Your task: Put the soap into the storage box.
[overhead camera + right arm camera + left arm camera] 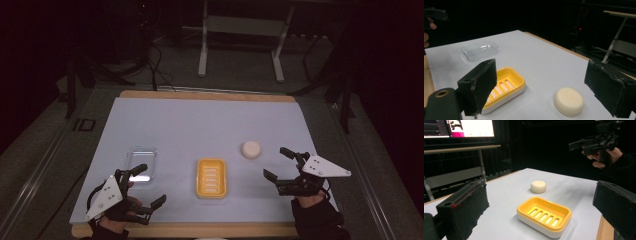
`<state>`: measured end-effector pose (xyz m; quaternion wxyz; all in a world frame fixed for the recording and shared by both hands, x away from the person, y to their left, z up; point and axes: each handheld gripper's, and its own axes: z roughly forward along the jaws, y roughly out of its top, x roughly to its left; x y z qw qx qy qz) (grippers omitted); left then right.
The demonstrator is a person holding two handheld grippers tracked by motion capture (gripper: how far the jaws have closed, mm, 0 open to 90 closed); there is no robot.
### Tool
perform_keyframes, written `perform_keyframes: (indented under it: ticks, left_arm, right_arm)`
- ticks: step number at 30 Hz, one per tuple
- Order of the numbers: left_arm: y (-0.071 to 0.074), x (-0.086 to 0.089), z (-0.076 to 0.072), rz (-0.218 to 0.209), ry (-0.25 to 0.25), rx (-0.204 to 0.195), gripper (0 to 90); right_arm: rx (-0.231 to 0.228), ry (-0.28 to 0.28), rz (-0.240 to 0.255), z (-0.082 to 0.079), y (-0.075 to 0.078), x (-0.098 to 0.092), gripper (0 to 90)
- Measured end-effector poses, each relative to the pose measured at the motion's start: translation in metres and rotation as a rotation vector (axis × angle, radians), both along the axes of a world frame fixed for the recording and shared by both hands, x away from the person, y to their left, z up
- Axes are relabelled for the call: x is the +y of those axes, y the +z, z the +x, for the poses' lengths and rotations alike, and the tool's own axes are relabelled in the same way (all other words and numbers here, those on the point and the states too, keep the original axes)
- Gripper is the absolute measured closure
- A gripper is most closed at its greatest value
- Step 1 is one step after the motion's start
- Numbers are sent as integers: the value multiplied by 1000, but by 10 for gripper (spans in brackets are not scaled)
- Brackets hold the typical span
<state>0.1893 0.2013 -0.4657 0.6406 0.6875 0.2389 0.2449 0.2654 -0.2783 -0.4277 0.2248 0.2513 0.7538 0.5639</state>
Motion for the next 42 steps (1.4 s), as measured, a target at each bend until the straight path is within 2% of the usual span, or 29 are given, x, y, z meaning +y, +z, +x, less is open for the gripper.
perform_keyframes:
  ticks: [2,4,7,8,9,15,16,18,19,23,27,32,33,35,42]
  left_arm:
    - [0,1,-1,-1,-3,2,1]
    - [1,4,-4,-1,-1,2,1]
    - [1,4,-4,-1,-1,2,1]
    - [0,6,-7,-1,-2,6,1]
    - [0,6,-8,4,-4,8,1]
    - [-3,7,-11,14,-5,22,0]
    - [-3,6,-11,18,-6,24,1]
    - [-4,4,-11,22,-12,27,1]
    - [-5,3,-11,30,-15,27,0]
    - [-5,2,-11,36,-21,30,1]
    - [-6,3,-11,36,-19,31,0]
    - [-6,4,-11,39,-22,32,0]
    - [-6,3,-11,39,-23,33,0]
    - [-6,4,-11,42,-24,35,0]
    - [-7,3,-11,46,-27,40,0]
  right_arm:
    - [5,5,-7,1,-1,1,108]
    - [17,11,-45,4,-3,4,135]
    - [17,26,-49,5,-2,5,137]
    - [28,52,-27,8,3,3,170]
    - [21,53,-24,9,4,3,211]
    - [-1,76,-84,10,17,-2,178]
    - [14,97,-88,11,19,-4,142]
    - [98,174,-82,16,23,-7,111]
    - [115,214,-88,18,24,-8,111]
    - [136,302,-165,17,27,-6,111]
    - [128,332,-248,17,25,-1,111]
    - [181,383,-380,20,22,8,128]
    - [205,398,-403,21,22,10,129]
    - [258,429,-433,23,20,14,132]
    - [341,468,-550,32,11,20,141]
